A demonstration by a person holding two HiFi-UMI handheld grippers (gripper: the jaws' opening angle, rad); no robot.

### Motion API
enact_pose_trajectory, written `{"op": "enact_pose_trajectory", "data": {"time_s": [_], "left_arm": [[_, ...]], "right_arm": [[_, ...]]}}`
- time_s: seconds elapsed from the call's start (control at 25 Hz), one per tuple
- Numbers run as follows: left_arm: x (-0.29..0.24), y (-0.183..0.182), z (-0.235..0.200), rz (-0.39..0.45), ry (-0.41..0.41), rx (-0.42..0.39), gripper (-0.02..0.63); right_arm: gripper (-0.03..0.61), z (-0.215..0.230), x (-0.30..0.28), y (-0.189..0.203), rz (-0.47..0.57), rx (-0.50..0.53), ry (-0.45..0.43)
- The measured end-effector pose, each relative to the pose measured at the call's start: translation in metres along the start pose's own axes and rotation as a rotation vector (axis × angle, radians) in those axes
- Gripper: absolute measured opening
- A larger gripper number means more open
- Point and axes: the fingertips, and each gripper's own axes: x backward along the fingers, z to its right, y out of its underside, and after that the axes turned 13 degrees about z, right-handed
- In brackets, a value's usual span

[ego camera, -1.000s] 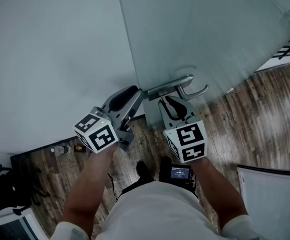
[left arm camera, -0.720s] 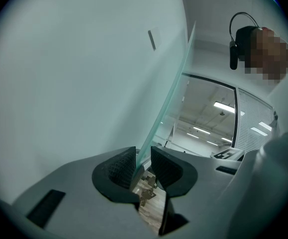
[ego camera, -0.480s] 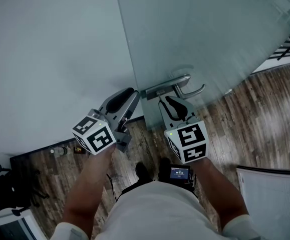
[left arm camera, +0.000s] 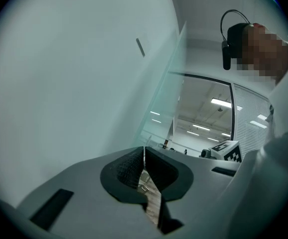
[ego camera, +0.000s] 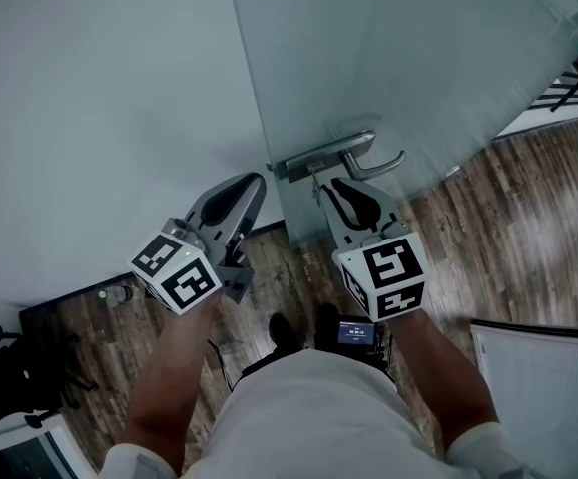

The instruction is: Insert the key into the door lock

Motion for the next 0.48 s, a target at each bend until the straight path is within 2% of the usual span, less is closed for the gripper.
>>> {"op": "enact_pose_trajectory", "data": {"time_s": [0.48], "left_arm": [[0.009,0.007,0.019,-0.073,0.008,-0.083,0.017]], "right_arm": [[0.058,0.0,0.012,-0.016,0.034,-0.018,0.012]]}}
